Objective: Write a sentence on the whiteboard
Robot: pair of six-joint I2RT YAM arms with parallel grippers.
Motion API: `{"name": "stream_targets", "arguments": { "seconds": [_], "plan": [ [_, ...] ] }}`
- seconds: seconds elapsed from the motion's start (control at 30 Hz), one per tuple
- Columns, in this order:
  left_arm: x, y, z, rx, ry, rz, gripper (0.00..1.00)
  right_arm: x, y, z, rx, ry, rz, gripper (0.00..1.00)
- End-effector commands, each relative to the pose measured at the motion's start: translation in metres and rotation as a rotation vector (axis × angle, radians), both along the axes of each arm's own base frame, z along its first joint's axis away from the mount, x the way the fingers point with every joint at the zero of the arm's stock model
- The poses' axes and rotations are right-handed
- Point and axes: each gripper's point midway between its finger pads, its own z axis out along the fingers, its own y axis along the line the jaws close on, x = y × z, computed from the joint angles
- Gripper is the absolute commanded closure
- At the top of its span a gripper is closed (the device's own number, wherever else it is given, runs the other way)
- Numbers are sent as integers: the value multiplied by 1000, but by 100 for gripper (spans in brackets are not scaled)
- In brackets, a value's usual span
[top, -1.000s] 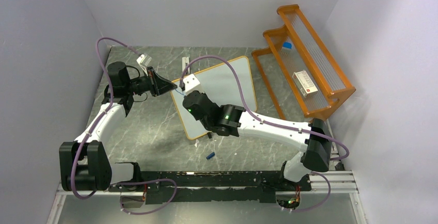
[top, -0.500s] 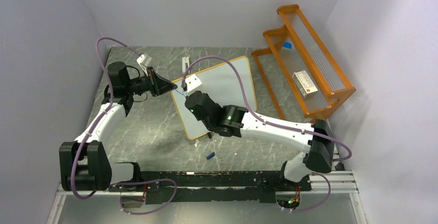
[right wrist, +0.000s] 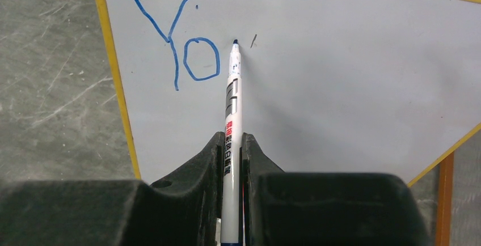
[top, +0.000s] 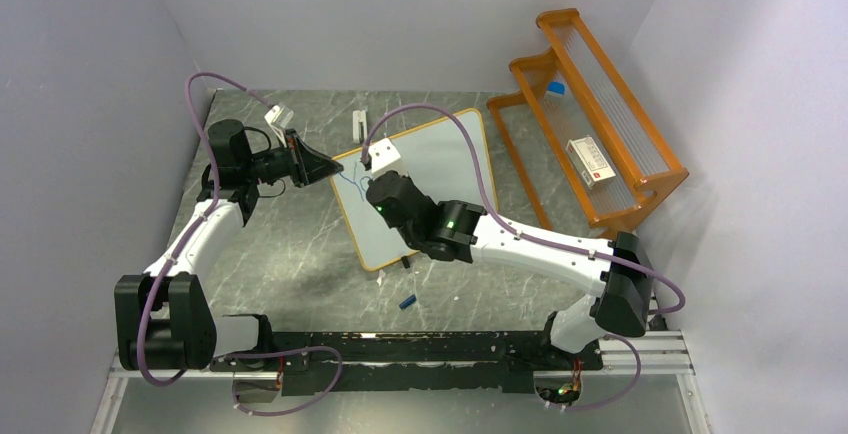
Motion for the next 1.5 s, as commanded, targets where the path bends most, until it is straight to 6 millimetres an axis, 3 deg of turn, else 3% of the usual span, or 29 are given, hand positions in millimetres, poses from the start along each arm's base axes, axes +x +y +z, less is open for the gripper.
{"name": "stream_targets", "arguments": {
  "seconds": [0.0, 1.07, 1.47],
  "plan": [
    [-3, -6, -3, 19, -27, -36, 95, 5, 0, 7, 19, -16, -9, 100],
    [-3, -7, -2, 17, -29, -37, 95, -13, -13, -30, -72, 99, 22, 100],
    [-3, -6, -2, 18, -29, -37, 95, -15, -22, -34, -102, 100, 7, 100]
  ]
}}
